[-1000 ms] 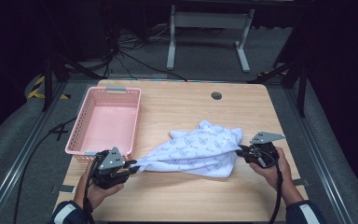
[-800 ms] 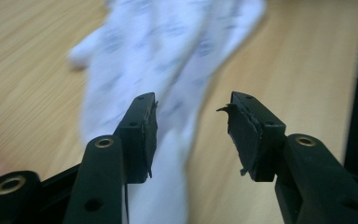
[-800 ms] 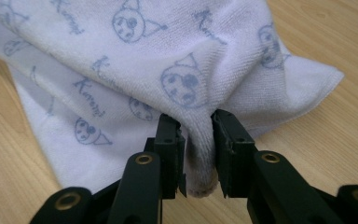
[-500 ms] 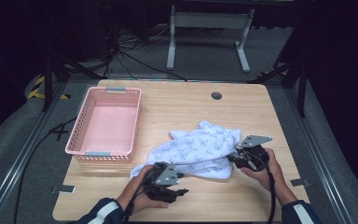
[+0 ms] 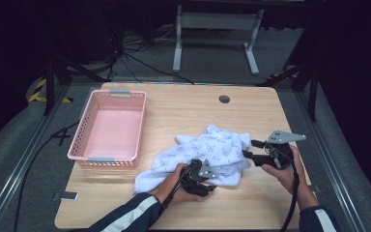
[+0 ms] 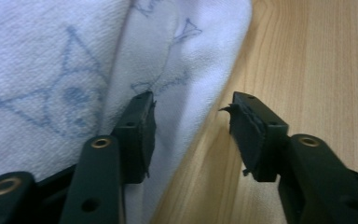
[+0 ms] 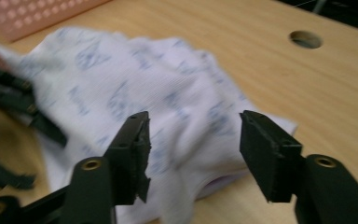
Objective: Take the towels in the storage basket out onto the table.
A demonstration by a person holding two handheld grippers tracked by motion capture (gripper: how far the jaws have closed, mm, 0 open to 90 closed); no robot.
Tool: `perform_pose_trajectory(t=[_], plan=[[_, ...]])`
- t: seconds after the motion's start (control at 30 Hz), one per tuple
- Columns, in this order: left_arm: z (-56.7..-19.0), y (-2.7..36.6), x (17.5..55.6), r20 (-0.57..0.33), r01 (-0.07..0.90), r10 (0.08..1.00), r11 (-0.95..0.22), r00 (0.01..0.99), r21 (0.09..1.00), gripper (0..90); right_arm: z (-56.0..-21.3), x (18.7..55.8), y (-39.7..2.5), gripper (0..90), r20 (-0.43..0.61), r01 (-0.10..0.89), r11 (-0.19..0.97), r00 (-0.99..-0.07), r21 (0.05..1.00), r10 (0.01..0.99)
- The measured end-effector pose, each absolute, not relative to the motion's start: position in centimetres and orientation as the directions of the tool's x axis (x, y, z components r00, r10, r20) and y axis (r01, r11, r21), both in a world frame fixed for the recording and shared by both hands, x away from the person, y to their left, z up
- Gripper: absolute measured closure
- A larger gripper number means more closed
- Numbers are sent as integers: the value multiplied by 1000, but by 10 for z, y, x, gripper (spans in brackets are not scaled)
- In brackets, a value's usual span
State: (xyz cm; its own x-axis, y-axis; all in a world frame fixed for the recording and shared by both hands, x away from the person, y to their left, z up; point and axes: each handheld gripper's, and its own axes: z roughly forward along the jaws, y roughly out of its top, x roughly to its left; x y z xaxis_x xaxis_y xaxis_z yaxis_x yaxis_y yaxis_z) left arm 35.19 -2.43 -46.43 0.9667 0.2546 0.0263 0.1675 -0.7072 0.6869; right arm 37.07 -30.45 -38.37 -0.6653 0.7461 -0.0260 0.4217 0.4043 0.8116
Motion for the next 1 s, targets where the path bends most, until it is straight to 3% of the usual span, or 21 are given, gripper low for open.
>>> perform_pose_trajectory(t=[0.07,0.13,0.17,0.33,0.43,0.5,0.7,0.73,0.8,0.87,1.0], plan=[[-463,-22,354,55,149,252,-719,966,679,629,-384,387,-307,368,-33,434,398,-642,808,766],[-461,-17,356,33,154,238,-723,971,673,815,-389,406,-307,323,-21,453,400,-641,796,767],[-460,-15,357,30,141,216,-732,976,666,853,-392,416,-306,295,-3,475,402,-642,783,766],[-440,11,339,22,83,128,-752,991,653,868,-407,442,-302,199,81,544,397,-657,740,750],[-424,42,321,16,78,116,-758,993,647,871,-419,445,-295,191,114,555,421,-689,717,715],[-421,64,309,3,107,144,-748,990,655,872,-422,445,-289,156,70,545,465,-698,698,713],[-423,119,292,-72,220,239,-683,968,696,871,-437,446,-267,126,168,553,522,-773,649,611],[-431,127,289,-113,245,234,-679,966,692,871,-439,445,-263,129,174,549,538,-785,640,595],[-434,128,287,-93,228,224,-710,970,666,871,-440,444,-257,134,160,529,563,-803,635,574],[-443,130,281,-78,213,210,-763,975,610,871,-429,440,-251,200,138,475,557,-831,682,539],[-447,136,283,-111,245,225,-744,968,621,870,-418,442,-252,200,135,480,485,-798,731,587]])
